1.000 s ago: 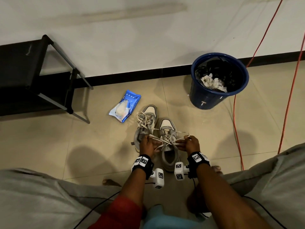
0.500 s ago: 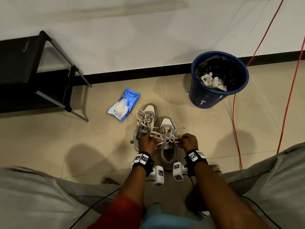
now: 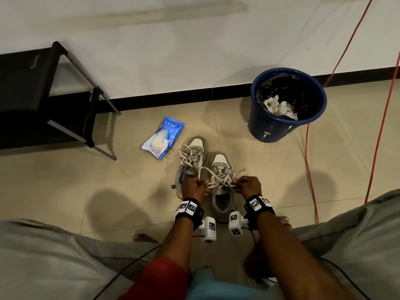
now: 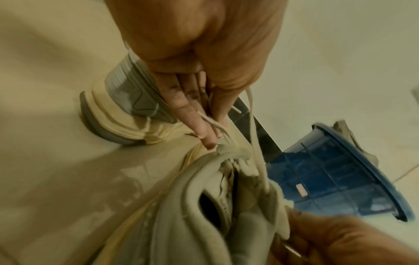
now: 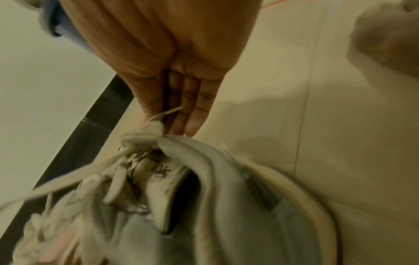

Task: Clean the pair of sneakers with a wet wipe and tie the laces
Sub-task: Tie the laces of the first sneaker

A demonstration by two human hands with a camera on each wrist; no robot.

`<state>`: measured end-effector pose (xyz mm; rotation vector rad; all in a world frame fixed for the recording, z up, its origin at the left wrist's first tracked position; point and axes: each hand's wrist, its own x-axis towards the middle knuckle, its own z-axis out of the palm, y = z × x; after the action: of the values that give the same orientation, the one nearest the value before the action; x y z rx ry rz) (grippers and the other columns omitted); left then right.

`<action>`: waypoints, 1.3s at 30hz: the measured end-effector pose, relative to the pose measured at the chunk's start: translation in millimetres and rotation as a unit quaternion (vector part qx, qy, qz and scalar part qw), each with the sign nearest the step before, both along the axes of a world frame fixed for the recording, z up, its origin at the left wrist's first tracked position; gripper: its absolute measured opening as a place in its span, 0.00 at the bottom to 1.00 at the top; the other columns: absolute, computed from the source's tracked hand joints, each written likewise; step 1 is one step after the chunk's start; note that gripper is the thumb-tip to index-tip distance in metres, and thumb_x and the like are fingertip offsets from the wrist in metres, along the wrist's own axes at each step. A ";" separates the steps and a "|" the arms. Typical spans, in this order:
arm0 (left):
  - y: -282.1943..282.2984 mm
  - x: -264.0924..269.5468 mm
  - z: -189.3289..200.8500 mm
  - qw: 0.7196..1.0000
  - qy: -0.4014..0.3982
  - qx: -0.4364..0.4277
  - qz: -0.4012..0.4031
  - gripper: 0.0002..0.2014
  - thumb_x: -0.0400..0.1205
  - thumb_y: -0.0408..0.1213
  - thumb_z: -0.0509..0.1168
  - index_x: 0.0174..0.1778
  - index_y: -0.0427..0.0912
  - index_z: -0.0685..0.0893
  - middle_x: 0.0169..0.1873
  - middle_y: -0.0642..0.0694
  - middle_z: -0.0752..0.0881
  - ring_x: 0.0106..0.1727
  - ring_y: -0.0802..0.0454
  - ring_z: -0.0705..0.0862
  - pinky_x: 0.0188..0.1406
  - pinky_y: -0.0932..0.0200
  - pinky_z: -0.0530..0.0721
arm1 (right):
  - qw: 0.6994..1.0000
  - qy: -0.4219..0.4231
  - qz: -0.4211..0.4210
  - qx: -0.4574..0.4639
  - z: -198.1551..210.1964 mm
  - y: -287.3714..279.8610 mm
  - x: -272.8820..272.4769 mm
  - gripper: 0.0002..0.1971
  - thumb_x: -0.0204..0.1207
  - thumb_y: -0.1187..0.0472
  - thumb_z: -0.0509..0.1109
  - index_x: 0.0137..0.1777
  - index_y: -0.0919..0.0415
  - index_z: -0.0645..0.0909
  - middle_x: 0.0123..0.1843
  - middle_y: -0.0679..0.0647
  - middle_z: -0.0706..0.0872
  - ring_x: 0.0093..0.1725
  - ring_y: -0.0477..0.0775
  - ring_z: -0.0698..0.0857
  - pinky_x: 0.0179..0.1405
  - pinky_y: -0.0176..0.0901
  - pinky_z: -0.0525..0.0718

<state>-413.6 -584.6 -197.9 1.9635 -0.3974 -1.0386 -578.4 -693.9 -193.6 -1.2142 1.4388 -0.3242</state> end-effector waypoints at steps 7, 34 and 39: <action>5.6 -1.3 20.6 0.992 0.123 -0.016 -0.006 0.09 0.75 0.32 0.78 0.45 0.36 0.85 0.34 0.36 0.90 0.24 0.49 0.86 0.25 0.59 0.87 | 0.994 0.081 0.074 -0.002 9.9 -4.6 -0.4 0.19 0.65 0.44 0.80 0.31 0.63 0.89 0.28 0.57 0.89 0.30 0.56 0.90 0.33 0.48 0.89; 13.8 -10.9 29.5 0.997 -0.010 0.071 0.014 0.22 0.70 0.63 0.76 0.32 0.44 0.91 0.29 0.48 0.91 0.34 0.47 0.89 0.44 0.49 0.90 | 0.982 0.008 -0.086 0.165 30.0 8.4 1.1 0.14 0.69 0.58 0.80 0.31 0.67 0.84 0.31 0.62 0.83 0.27 0.54 0.78 0.27 0.39 0.74; 6.5 -11.6 20.7 0.998 -0.017 0.063 -0.021 0.15 0.72 0.51 0.78 0.28 0.44 0.88 0.25 0.49 0.88 0.29 0.47 0.85 0.40 0.47 0.90 | 0.968 0.036 -0.108 0.226 19.7 11.0 2.5 0.19 0.57 0.51 0.85 0.29 0.66 0.84 0.28 0.62 0.82 0.23 0.57 0.77 0.25 0.42 0.76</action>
<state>-425.2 -578.1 -177.2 2.0956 -0.4030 -1.0810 -575.9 -682.9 -174.0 -0.7079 1.6037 -0.0892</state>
